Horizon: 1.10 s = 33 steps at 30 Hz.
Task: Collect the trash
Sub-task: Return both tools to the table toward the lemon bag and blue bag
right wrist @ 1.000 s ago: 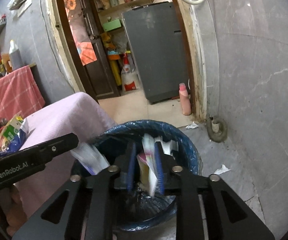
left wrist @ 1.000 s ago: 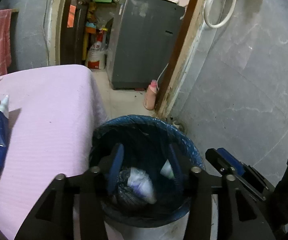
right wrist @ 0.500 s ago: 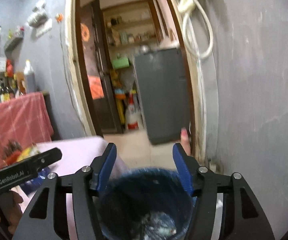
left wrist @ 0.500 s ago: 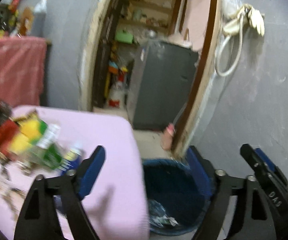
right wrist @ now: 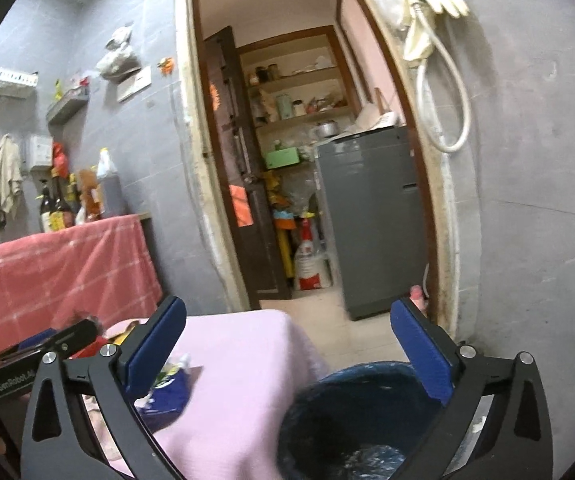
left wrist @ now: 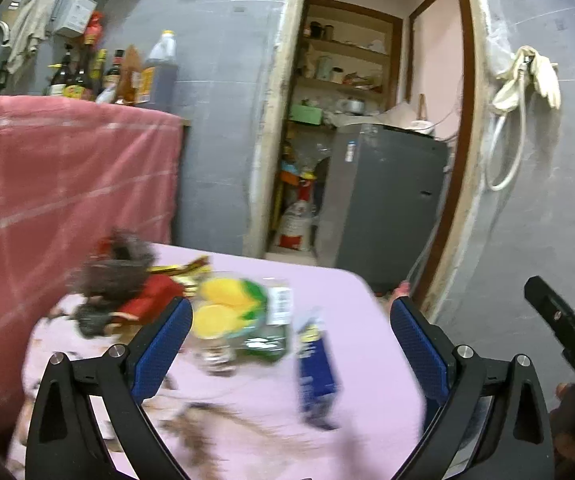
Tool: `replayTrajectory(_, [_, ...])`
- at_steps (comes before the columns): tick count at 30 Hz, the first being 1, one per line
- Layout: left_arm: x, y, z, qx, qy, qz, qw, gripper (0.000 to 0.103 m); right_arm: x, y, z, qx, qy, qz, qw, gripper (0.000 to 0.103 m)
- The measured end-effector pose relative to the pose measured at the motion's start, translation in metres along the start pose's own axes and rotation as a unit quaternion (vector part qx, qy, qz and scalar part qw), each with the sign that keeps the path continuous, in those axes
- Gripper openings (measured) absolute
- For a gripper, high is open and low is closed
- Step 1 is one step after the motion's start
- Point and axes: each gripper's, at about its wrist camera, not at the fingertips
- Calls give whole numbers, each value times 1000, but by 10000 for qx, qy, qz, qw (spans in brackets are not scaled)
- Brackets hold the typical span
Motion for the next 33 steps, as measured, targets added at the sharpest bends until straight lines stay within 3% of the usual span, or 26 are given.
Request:
replayTrajectory(10, [-3,-2,-61,398,63,-235,9989,97,-12,-32,-48,490,176,-434,9977,103])
replayTrajectory(20, [1,-23,-91,263,212,-835,9959,96,-31,-68,-83,986,244,-1184,9878,103])
replayTrajectory(30, [2,-51,-102,-28,457,-1421,9888,67,-50,-96,-103,1298,295,-1844,9738,85])
replayTrajectory(33, [4,-55,-107,-90,635,-1497,9866,66,-56,-103,-108,1399,316,-2023,9688,80])
Point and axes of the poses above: each gripper's, at about its wrist camera, not at the fingertips, and y roughly against the way its jaws point, z to its right, x to its top, and after that the axes turned 14 degrees about y, right-handed
